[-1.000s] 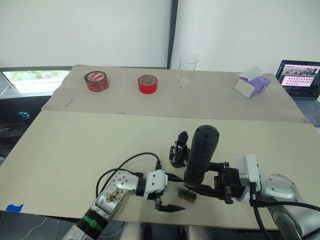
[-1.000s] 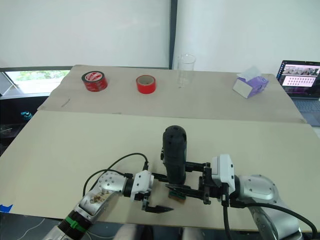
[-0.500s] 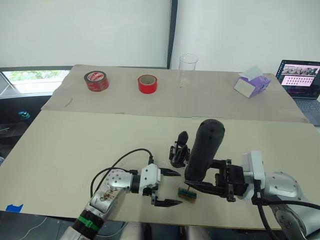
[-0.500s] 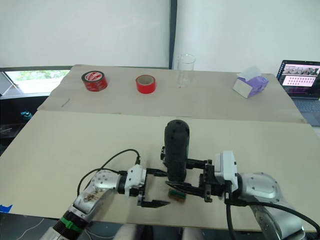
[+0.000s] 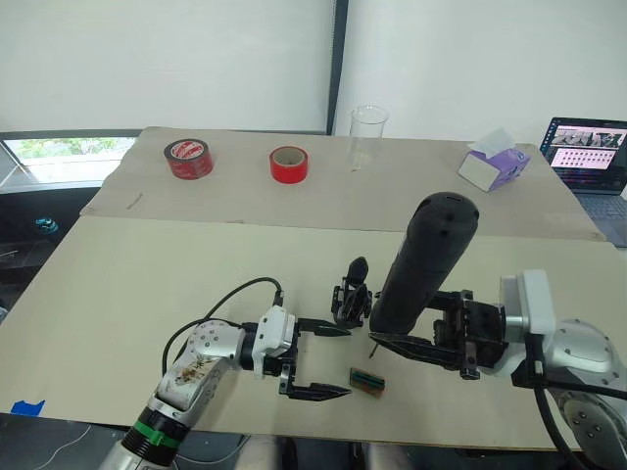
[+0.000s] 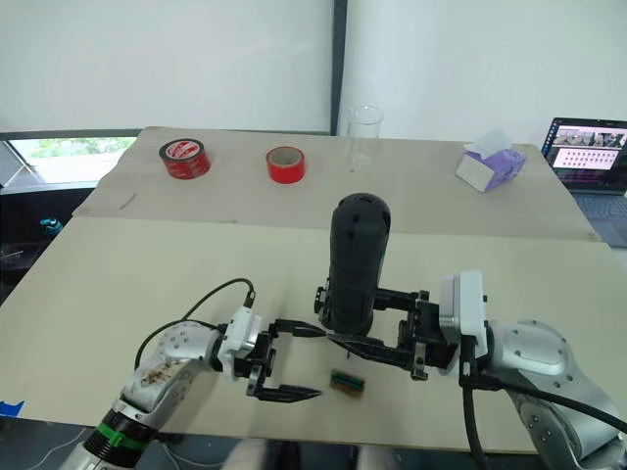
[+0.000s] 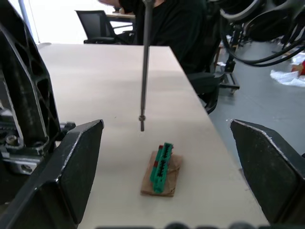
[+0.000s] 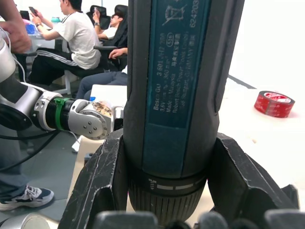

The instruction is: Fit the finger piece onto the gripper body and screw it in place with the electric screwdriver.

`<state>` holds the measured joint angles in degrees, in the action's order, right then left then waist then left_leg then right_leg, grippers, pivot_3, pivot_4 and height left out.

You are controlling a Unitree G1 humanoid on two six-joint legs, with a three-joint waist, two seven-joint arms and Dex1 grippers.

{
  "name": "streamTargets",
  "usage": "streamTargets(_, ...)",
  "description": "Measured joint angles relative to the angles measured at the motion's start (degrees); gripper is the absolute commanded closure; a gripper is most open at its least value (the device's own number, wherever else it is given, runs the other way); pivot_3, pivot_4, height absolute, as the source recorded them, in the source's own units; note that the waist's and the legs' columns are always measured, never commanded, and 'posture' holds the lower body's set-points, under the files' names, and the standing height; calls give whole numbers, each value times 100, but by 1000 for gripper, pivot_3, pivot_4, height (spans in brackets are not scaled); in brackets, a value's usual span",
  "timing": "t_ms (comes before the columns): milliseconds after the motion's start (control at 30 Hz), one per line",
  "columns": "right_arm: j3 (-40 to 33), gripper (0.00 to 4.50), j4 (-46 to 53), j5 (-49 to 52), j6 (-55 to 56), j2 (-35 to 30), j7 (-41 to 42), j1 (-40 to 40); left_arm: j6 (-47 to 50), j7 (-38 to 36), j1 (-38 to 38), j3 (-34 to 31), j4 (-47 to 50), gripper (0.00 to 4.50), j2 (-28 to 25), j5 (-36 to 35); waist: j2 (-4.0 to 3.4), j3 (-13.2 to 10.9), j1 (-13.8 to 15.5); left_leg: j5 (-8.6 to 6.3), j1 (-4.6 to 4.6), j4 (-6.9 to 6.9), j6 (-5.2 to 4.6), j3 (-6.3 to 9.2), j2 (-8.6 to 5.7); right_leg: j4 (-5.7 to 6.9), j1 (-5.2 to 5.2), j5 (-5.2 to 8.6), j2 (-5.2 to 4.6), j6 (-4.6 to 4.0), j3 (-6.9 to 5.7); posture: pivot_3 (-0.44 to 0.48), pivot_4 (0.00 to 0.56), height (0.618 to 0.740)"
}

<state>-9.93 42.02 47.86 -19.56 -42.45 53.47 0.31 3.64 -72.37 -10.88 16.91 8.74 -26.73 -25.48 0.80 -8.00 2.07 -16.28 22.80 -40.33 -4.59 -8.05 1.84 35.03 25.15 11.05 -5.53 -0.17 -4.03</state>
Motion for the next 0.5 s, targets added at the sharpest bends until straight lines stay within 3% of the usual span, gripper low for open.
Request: streamTargets(500, -359, 2594, 127, 462, -211, -134, -403, -168, 406, 180, -24, -977, 264, 28, -333, -587, 0, 0, -4, 1, 0, 0, 2, -1, 0, 0, -1, 0, 3, 4, 2, 0, 150, 740)
